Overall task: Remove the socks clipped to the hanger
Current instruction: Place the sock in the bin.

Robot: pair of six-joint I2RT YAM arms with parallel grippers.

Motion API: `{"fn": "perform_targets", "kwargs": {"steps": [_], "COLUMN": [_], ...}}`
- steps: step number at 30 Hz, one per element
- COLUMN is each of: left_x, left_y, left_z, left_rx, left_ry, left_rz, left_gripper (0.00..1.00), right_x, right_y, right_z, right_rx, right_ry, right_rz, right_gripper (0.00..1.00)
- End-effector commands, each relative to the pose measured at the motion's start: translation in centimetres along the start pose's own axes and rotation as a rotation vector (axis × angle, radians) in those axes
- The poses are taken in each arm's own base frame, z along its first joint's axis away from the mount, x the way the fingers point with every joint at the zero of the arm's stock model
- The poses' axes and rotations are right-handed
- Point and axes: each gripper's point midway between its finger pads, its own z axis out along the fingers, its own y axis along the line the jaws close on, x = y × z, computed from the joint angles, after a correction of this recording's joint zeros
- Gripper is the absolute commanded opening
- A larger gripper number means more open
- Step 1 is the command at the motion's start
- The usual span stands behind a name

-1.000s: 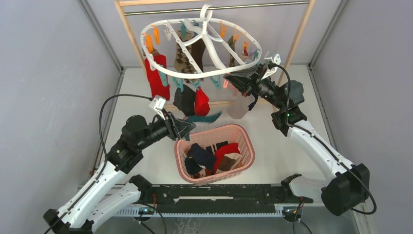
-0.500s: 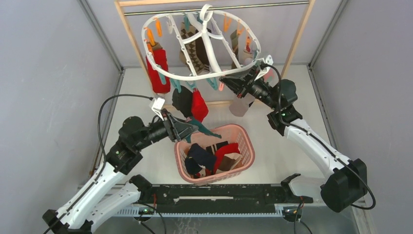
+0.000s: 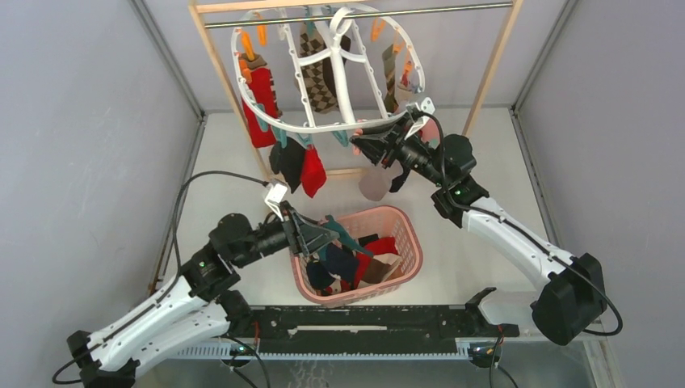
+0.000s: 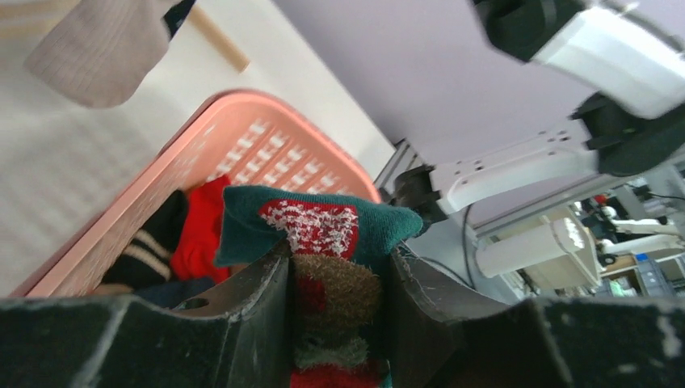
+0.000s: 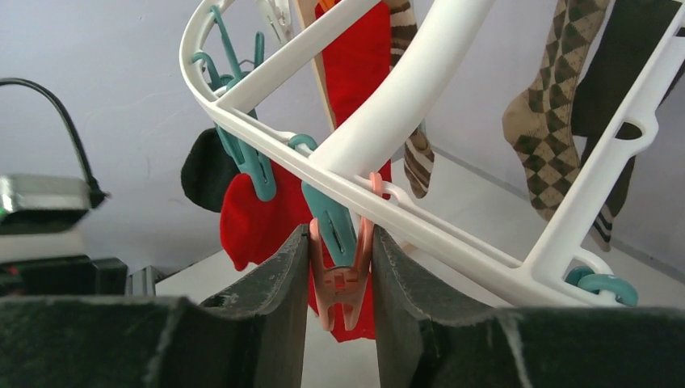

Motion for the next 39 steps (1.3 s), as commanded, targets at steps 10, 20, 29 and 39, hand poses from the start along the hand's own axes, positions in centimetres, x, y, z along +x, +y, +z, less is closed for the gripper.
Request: {"fn": "perform_targets", "kwargs": {"steps": [10,20,29,39], "left_x": [6.1,7.1,7.2,6.1], "left_y": [8.5,9.5,9.5,8.4], "left_z": [1.6,2.0,1.7,1.3], "left_rx": [-0.304,-0.316,-0.320,-0.297], "left_ry": [0.105,0.129,0.135,0.108], "left_rz": [0.011,0.033,0.036,0.037], "left_gripper": [0.57,0.75,1.00,1.00], "right_x": [2.2,3.5,2.9,2.9], "right_y": [0.7,0.4,-1.8,-7.2], "right_z": [-0.9,-3.8,-8.2,-12.7], "right_rx": [0.029,0.092,0.200,0.413], "right_ry": [0.119,0.216,0.159,0.090], "right_rz": [0.038,0.053,0.070,0.102], "right_gripper": [0.58,0.67,0.71,0.71]}}
